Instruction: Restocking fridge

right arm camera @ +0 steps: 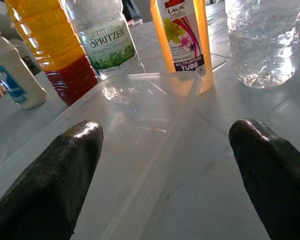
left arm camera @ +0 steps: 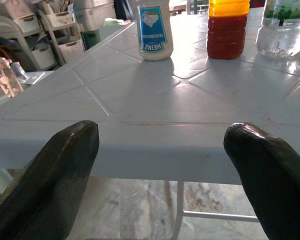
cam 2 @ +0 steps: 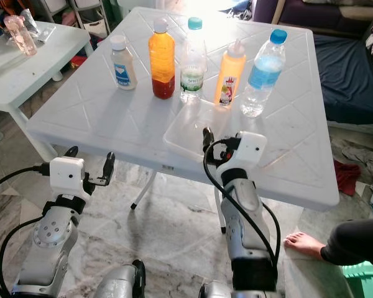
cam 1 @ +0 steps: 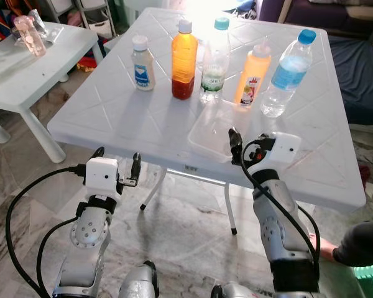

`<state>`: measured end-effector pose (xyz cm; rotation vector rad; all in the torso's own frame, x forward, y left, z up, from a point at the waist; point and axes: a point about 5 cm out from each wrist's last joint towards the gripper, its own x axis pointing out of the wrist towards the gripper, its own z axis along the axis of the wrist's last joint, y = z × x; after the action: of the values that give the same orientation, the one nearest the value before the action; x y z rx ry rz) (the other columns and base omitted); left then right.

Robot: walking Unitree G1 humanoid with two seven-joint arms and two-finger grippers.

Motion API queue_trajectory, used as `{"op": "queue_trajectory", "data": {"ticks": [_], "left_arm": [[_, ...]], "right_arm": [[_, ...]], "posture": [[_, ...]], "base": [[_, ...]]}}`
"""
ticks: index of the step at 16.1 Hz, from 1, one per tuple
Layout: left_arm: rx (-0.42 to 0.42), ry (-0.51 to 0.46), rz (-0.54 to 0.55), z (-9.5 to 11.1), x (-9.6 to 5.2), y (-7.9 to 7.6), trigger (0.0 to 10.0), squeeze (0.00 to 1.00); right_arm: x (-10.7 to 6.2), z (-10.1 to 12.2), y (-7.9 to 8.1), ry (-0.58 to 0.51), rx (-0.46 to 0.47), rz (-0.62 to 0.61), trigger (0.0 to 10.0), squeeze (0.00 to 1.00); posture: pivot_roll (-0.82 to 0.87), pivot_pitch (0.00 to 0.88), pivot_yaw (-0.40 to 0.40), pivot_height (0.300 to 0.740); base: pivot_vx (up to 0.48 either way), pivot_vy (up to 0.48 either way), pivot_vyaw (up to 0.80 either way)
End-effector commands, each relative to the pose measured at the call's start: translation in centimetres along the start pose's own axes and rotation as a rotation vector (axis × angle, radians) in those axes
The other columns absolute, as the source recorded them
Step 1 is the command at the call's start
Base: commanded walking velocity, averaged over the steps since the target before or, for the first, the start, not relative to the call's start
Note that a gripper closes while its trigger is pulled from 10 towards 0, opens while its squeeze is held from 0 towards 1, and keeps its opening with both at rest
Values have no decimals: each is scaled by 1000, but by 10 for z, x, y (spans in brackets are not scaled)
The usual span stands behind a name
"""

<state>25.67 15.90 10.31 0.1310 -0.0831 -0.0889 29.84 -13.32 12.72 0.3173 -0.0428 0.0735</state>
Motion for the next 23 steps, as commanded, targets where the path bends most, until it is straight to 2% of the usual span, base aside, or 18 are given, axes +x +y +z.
{"op": "queue_trajectory", "data": {"ticks": [1, 4, 7, 8, 11, 12, 13, 14, 15, 16, 20, 23], "left_arm": [[8, 3, -12, 1, -1, -2, 10000, 0], [6, 4, -22, 1, 1, -4, 10000, 0], [3, 2, -29, 1, 2, -6, 10000, 0], [3, 2, -30, 0, 2, -7, 10000, 0], [0, 1, -26, 1, 2, -7, 10000, 0], [0, 1, -27, 1, 1, -7, 10000, 0], [0, 1, -27, 1, 2, -7, 10000, 0], [0, 1, -27, 1, 2, -7, 10000, 0], [0, 1, -26, 1, 2, -7, 10000, 0], [-1, 0, -25, 1, 2, -7, 10000, 0], [-15, 3, -24, 1, 2, -8, 10000, 0], [-15, 0, -29, 1, 3, -9, 10000, 0]], "right_arm": [[-2, 4, 6, -12, 16, 11, 10000, 0], [-6, 0, 8, 15, 49, 11, 10000, 0], [1, -9, 6, 83, 163, 1, 10000, 0], [1, -10, 7, 91, 176, 2, 10000, 0], [2, -19, 18, 150, 219, 54, 10000, 0], [3, -19, 22, 151, 226, 70, 9529, 0], [4, -18, 26, 153, 244, 83, 10000, 0], [5, -17, 30, 153, 255, 93, 10000, 0], [4, -17, 31, 156, 261, 100, 4784, 0], [4, -18, 31, 161, 268, 98, 0, 0], [4, -21, 25, 194, 335, 62, 0, 0], [6, -22, 19, 205, 352, 38, 0, 0]], "posture": [[134, 127, 2, 740], [127, 123, 0, 740], [129, 119, -2, 740], [132, 119, -3, 740], [137, 122, -1, 740], [137, 122, -1, 740], [138, 123, -1, 740], [138, 123, -2, 740], [137, 124, -3, 740], [137, 125, -3, 740], [133, 126, -2, 740], [133, 126, -2, 740]], "base": [[0, 0, 0], [0, 0, 0], [0, 0, 0], [0, 0, 0], [0, 0, 0], [0, 0, 0], [0, 0, 0], [0, 0, 0], [0, 0, 0], [0, 0, 0], [0, 0, 0], [0, 0, 0]]}}
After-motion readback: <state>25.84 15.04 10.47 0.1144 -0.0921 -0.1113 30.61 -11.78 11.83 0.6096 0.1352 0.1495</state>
